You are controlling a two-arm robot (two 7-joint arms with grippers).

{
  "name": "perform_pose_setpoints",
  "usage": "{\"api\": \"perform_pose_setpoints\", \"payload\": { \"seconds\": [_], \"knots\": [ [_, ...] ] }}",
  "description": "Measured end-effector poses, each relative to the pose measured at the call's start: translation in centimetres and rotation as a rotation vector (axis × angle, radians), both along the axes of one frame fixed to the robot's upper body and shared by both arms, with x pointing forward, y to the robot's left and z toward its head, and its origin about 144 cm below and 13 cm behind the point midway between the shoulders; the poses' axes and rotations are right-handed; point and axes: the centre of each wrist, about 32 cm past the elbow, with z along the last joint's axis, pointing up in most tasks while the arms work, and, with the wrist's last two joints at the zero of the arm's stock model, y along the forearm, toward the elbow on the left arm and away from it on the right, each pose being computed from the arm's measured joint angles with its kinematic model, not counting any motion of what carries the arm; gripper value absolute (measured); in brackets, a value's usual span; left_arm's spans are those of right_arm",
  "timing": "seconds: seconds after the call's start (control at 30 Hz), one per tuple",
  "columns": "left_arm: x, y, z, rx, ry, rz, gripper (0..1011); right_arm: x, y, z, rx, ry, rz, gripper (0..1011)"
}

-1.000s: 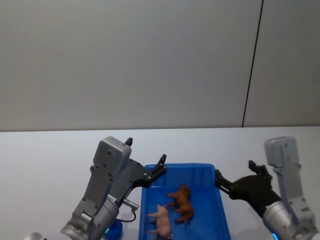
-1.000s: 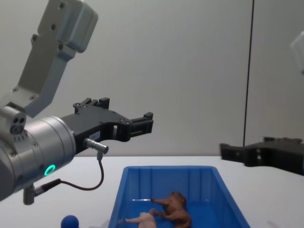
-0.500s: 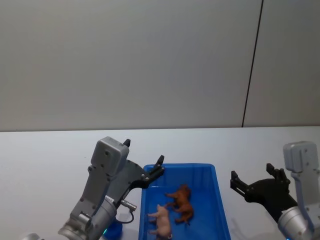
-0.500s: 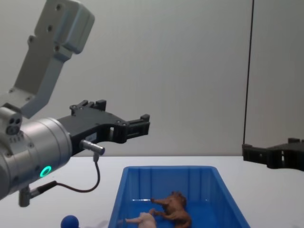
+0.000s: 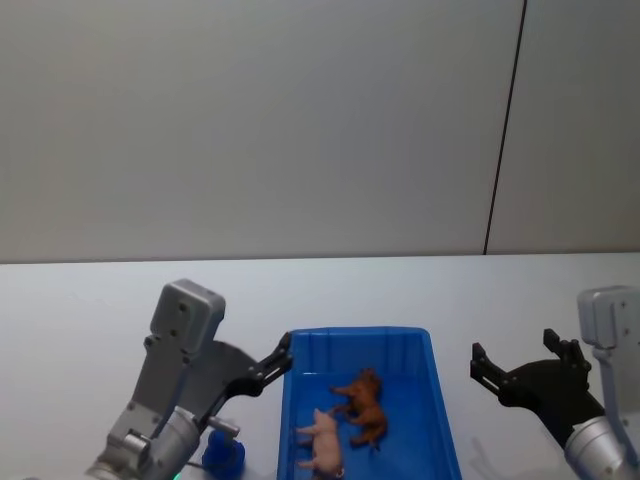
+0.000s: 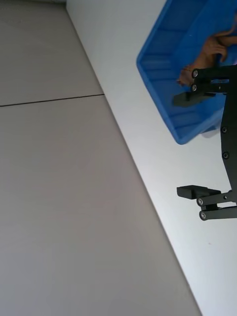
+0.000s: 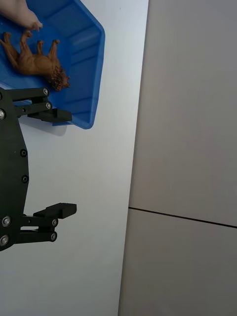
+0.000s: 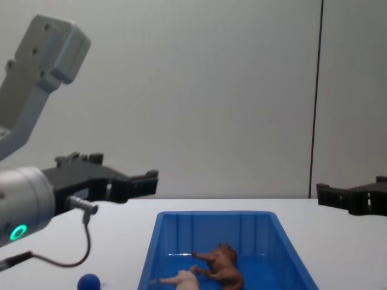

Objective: Pick up the two dolls from the table and place them into the box.

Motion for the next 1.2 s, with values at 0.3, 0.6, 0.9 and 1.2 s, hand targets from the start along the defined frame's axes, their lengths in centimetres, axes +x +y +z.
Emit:
{"api": "perform_pose_setpoints", "payload": {
  "seconds": [0.3,0.6,0.9,1.2],
  "knots": [
    [-0.7,1.3,-0.3,0.008,0.100,0.035,1001,-0.1,-0.1,0.0,0.000,-0.001,-0.004,1001],
    [-1.1,2.0,-1.0,0.008,0.187,0.057,1001,-0.1,-0.1,0.0,0.000,-0.001,-0.006,1001],
    [-1.0,2.5,-2.1,0.010,0.255,0.072,1002,-0.1,-0.1,0.0,0.000,-0.001,-0.007,1001],
    [-0.6,2.6,-3.1,0.007,0.308,0.073,1001,-0.2,-0.2,0.0,0.000,-0.001,-0.008,1001]
  ]
}}
